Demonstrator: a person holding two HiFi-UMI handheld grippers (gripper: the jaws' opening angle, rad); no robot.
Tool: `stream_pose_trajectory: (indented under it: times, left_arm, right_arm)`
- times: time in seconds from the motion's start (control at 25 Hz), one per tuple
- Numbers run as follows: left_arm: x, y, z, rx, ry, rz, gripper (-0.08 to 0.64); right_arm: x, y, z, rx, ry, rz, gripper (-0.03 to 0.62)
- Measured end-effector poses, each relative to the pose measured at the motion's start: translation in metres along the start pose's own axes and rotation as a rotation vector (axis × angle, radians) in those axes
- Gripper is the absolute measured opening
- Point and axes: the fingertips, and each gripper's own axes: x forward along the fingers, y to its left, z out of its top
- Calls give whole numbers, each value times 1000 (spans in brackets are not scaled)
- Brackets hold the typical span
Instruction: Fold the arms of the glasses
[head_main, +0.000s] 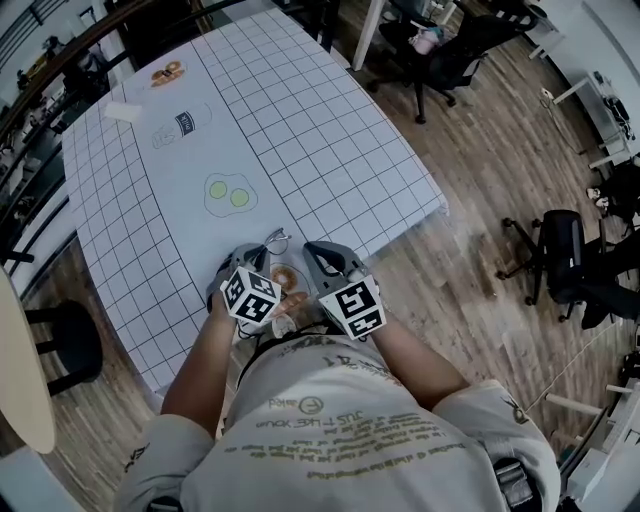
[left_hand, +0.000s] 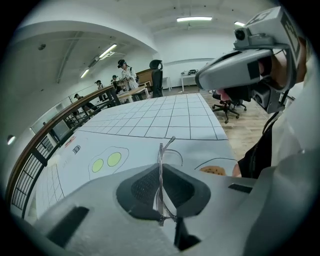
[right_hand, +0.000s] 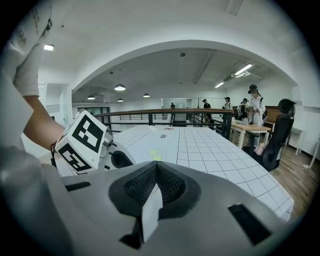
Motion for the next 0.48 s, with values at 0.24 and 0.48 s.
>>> stream_pose_trajectory:
  times: [0.24, 0.48]
  left_arm:
    - [9, 0, -2, -11, 24, 13, 28]
    - [14, 3, -4, -34, 34, 35, 29]
  right_arm:
    - [-2, -14, 5, -6, -3, -6, 14]
    - [-4, -21, 5, -15, 4, 1, 14]
